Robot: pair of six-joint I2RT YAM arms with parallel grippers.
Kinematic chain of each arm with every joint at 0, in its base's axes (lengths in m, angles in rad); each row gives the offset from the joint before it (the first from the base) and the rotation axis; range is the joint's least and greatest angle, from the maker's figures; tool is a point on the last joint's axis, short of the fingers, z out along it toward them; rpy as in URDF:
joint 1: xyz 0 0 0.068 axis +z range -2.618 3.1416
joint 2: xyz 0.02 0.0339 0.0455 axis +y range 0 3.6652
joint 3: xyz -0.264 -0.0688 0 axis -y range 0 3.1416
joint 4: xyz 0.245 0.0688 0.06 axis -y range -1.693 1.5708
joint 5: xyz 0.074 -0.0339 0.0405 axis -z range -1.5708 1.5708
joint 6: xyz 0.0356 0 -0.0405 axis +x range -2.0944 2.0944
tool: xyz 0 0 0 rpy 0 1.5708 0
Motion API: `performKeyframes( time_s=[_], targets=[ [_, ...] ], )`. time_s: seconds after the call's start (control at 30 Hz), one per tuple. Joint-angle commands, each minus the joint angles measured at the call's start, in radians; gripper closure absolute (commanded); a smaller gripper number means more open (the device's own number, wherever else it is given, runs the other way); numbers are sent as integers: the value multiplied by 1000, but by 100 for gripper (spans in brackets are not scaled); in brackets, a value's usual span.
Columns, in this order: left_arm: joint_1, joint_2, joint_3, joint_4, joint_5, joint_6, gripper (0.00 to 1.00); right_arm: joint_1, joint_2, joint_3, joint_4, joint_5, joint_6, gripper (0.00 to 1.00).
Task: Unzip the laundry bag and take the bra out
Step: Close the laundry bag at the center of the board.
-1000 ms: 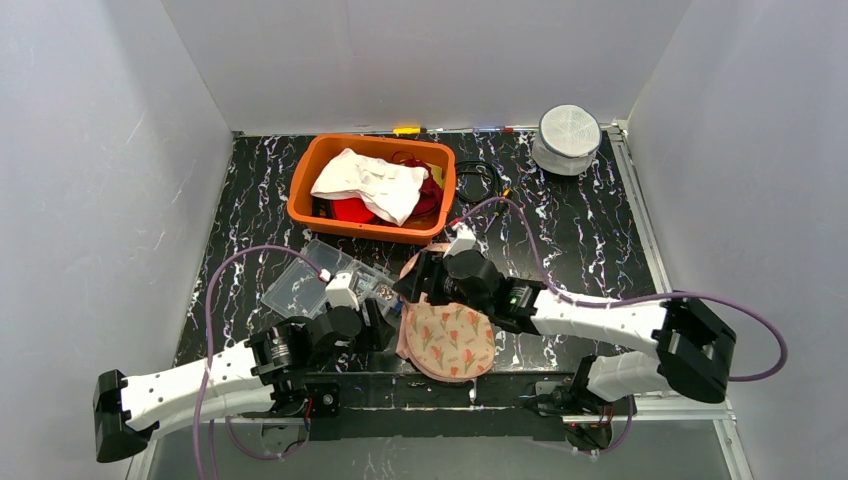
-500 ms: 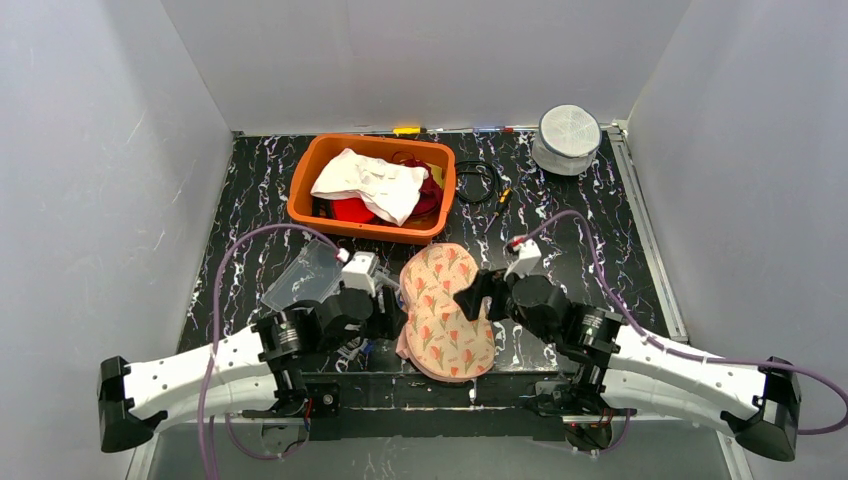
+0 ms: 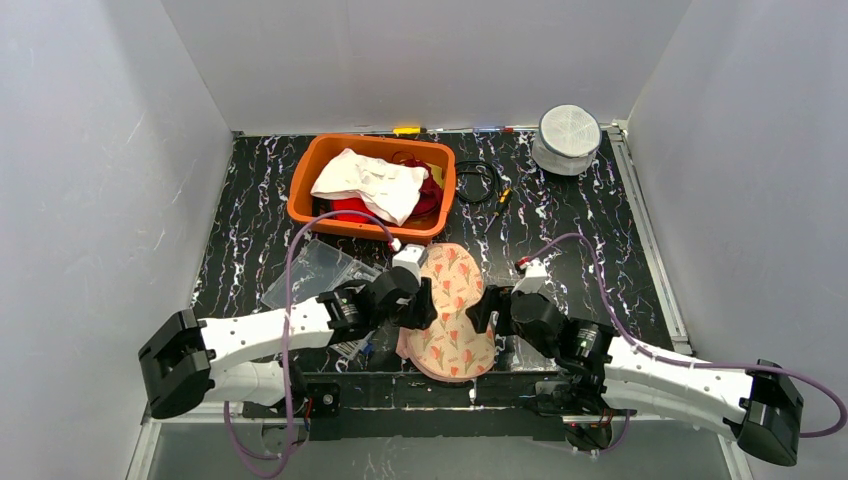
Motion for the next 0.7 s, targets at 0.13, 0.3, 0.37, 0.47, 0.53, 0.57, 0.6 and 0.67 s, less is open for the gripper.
performKeyframes(
  time_s=[0.13, 0.3, 0.37, 0.47, 0.53, 0.57, 0.6, 0.67],
  targets=[
    [109, 7, -110, 12, 21, -96, 69, -24, 80, 63, -14, 3, 27, 11],
    [115, 11, -146, 6, 7, -102, 71, -93, 145, 51, 52, -103, 27, 11],
    [114, 18, -156, 11, 8, -104, 71, -122, 159, 38, 63, -116, 37, 11],
    [114, 29, -170, 23, 9, -107, 72, -188, 175, 4, 98, -180, 45, 12],
    [114, 36, -179, 32, 10, -107, 72, -235, 188, -31, 150, -256, 55, 13],
    [114, 39, -182, 38, 13, -108, 72, -253, 195, -51, 191, -301, 60, 14],
    [114, 42, -184, 43, 16, -109, 72, -264, 202, -65, 219, -327, 66, 15],
    [114, 50, -187, 52, 22, -109, 73, -273, 220, -82, 262, -361, 75, 18]
  ],
)
